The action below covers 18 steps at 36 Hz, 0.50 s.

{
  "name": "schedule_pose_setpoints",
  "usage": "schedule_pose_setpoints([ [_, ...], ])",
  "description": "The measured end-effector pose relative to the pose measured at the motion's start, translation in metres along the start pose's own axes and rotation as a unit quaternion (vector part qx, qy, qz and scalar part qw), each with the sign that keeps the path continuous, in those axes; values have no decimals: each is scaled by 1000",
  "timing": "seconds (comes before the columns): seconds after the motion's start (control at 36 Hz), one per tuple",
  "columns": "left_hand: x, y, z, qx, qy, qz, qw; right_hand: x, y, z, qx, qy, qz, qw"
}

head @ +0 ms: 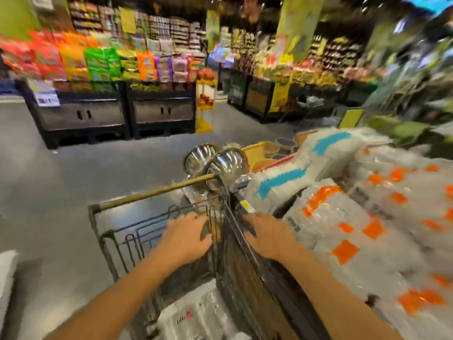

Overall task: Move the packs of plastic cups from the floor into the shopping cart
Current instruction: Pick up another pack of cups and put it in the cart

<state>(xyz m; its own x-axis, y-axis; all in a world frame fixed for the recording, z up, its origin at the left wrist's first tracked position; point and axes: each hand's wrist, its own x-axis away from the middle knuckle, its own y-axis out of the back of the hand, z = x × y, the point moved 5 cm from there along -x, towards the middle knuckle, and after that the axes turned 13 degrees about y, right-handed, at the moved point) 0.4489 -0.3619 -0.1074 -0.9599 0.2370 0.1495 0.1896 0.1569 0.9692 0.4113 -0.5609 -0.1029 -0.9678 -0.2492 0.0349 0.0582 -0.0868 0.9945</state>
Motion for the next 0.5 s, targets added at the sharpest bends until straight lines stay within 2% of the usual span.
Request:
schedule_pose_setpoints([
  [0.11,36,36,-57,-14,-86,-50,995,75,48,-15,40,-65,-38,996],
  [0.22,76,51,-119,-7,-156,-68,985,164,83,-30,93,-134,-58,985],
  [0.33,127,48,-186,-17,-237,-87,968,267,101,-37,103,-204,-82,970],
  [0.5,233,23,-289,-26,-353,-72,932,435,106,-38,106,-311,-97,940],
])
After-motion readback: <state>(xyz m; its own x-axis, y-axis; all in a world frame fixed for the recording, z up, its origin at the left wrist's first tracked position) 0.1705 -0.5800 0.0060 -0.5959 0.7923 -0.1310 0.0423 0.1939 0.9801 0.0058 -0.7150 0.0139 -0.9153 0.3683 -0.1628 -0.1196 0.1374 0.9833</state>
